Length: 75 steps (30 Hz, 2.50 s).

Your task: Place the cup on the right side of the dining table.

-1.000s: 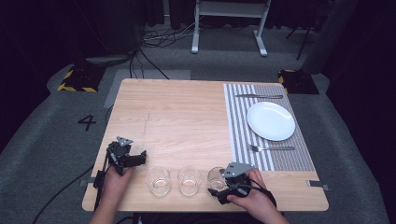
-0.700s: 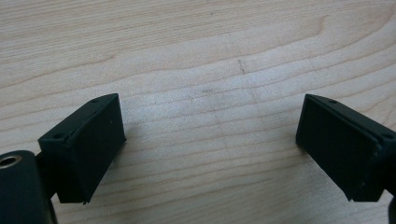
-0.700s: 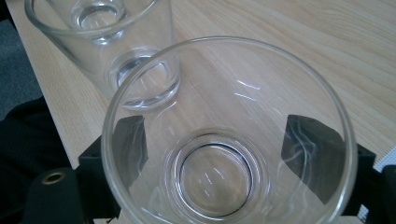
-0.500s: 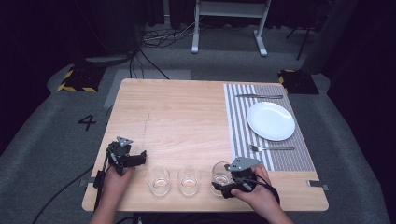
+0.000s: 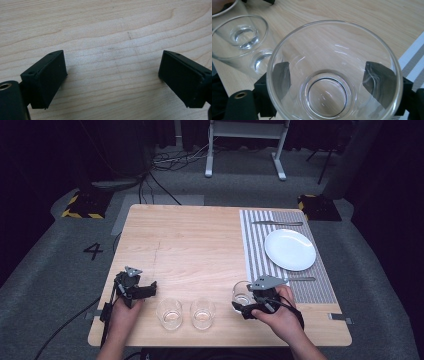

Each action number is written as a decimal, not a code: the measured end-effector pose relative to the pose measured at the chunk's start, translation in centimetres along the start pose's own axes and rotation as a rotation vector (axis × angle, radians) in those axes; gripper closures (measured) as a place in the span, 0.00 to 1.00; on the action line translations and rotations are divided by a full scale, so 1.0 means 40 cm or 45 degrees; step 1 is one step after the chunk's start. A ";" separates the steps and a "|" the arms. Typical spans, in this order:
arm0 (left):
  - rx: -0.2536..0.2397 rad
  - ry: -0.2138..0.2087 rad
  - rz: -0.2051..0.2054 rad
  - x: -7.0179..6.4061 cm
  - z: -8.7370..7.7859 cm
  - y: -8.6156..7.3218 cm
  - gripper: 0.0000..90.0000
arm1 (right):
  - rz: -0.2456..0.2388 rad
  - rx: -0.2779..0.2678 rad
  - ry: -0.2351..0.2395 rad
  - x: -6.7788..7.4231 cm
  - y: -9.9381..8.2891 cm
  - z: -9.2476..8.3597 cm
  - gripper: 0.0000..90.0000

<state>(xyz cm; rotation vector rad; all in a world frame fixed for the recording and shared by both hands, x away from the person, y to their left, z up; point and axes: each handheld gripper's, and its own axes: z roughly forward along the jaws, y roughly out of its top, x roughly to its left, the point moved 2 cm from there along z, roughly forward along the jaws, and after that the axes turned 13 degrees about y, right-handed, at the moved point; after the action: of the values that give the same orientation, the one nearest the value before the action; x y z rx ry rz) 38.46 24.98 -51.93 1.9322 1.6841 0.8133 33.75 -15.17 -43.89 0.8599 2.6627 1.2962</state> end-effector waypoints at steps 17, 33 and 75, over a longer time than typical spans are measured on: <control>0.001 0.000 0.000 0.000 0.000 0.000 0.09 | 0.033 -0.025 -0.073 -0.059 0.077 -0.024 0.22; -0.001 -0.002 -0.007 0.000 0.001 0.001 0.09 | 0.039 -0.021 -0.129 -0.114 0.142 -0.027 0.22; -0.002 0.000 -0.010 0.001 0.003 0.002 0.09 | 0.123 -0.046 -0.302 -0.351 0.350 0.012 0.22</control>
<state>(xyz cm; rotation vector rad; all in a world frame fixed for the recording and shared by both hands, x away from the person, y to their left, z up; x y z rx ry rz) 38.59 25.00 -51.95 1.9229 1.6896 0.8113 52.11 -15.04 -36.39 1.0761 2.4354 1.1738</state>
